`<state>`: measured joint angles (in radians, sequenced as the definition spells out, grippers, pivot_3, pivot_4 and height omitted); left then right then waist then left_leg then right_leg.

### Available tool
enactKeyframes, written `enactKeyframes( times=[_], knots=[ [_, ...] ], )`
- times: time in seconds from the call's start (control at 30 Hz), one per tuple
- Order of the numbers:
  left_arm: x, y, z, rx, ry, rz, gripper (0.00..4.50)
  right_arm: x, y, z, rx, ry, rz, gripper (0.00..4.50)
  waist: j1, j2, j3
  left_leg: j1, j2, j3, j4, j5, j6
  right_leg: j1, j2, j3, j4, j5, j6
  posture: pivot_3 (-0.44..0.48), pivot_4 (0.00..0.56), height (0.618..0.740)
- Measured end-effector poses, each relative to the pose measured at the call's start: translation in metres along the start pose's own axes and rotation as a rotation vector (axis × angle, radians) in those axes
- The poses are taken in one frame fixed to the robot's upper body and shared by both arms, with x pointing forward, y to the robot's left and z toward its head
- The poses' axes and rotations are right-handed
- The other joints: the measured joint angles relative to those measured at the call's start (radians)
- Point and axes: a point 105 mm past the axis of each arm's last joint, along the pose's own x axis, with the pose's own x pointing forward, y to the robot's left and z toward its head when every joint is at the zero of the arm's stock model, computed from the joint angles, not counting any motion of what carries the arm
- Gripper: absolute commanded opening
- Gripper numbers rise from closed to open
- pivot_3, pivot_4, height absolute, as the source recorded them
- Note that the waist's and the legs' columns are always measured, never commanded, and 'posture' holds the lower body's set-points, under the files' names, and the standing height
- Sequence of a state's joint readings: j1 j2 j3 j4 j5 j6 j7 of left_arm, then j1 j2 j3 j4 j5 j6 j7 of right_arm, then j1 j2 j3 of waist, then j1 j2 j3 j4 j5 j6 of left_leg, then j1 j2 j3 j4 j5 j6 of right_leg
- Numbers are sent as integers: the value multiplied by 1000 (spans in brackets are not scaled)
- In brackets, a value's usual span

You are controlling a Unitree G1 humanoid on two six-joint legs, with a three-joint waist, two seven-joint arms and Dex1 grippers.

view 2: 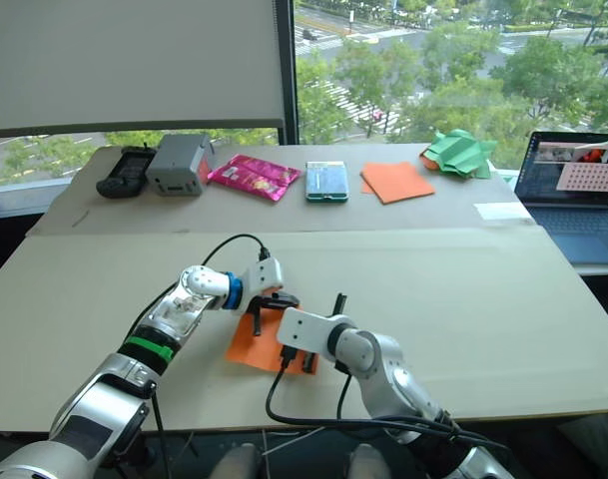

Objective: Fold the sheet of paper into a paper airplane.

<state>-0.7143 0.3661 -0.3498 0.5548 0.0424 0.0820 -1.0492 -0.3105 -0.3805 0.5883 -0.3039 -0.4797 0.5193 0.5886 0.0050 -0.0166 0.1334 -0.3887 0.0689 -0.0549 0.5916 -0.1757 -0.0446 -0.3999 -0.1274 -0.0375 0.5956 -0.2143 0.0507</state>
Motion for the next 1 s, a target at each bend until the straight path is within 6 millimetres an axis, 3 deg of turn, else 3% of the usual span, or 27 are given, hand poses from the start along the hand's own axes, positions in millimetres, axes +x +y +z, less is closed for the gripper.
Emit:
enactKeyframes(
  times=[0.33,0.57,0.7,0.8,0.87,1.0],
  knots=[
    [3,2,-3,26,12,3,0,-1,0,1,-20,-8,3,40,3,0,0,4,0,0,0,0,0,4,0,0,0,0,0,0,150,706],
    [3,3,-5,46,20,10,0,-1,0,2,-12,-17,8,2290,2,-1,-1,5,0,0,0,0,0,5,0,0,0,0,0,0,150,706],
    [4,3,-6,48,21,10,0,-5,-6,8,124,-61,15,2290,2,-1,-1,5,0,0,0,0,-1,6,0,0,0,0,0,0,150,706],
    [5,2,-6,49,24,6,0,-12,-25,15,288,-124,-26,2290,3,-1,-1,5,0,0,0,0,0,6,0,0,0,0,0,0,150,706],
    [5,1,-6,51,24,4,0,-15,-34,19,362,-155,-43,1724,3,0,-2,5,0,0,0,0,0,6,0,0,0,0,0,0,150,706],
    [6,1,-6,55,21,3,0,-11,-31,12,422,-124,-24,399,3,0,-2,5,0,0,0,0,-1,6,0,0,0,0,0,0,150,706]
  ],
)
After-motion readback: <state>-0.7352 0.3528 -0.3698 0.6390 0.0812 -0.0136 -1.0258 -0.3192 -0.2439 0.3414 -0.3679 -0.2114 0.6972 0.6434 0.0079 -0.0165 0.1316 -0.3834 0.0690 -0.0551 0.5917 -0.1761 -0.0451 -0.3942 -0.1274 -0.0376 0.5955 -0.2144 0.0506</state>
